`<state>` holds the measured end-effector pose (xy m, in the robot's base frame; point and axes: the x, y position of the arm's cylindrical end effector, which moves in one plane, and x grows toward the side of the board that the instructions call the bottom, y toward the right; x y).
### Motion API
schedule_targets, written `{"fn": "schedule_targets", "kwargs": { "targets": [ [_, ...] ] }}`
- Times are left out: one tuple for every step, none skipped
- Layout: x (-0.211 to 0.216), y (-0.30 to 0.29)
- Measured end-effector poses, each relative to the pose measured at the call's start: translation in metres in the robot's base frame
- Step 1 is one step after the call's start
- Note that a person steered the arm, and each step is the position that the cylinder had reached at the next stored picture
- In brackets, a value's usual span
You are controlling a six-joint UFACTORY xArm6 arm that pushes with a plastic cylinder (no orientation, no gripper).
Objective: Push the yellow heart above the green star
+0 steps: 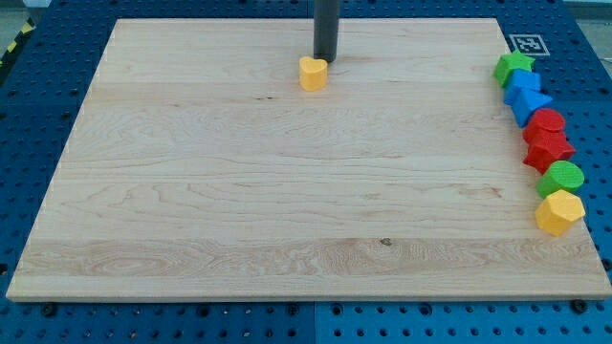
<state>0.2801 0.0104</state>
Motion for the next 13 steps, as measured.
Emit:
{"fn": "schedule_targets", "kwargs": {
  "targets": [
    [0.0,-0.032],
    [0.006,-0.06],
    [0.021,-0.074],
    [0.049,-0.076],
    [0.078,-0.076],
    [0.087,-0.057],
    [0.087,-0.029],
    [0.056,-0.028],
    [0.055,-0.028],
    [0.051,-0.028],
    [0.027,-0.028],
    [0.023,-0.012],
    [0.023,0.023]
  ]
}}
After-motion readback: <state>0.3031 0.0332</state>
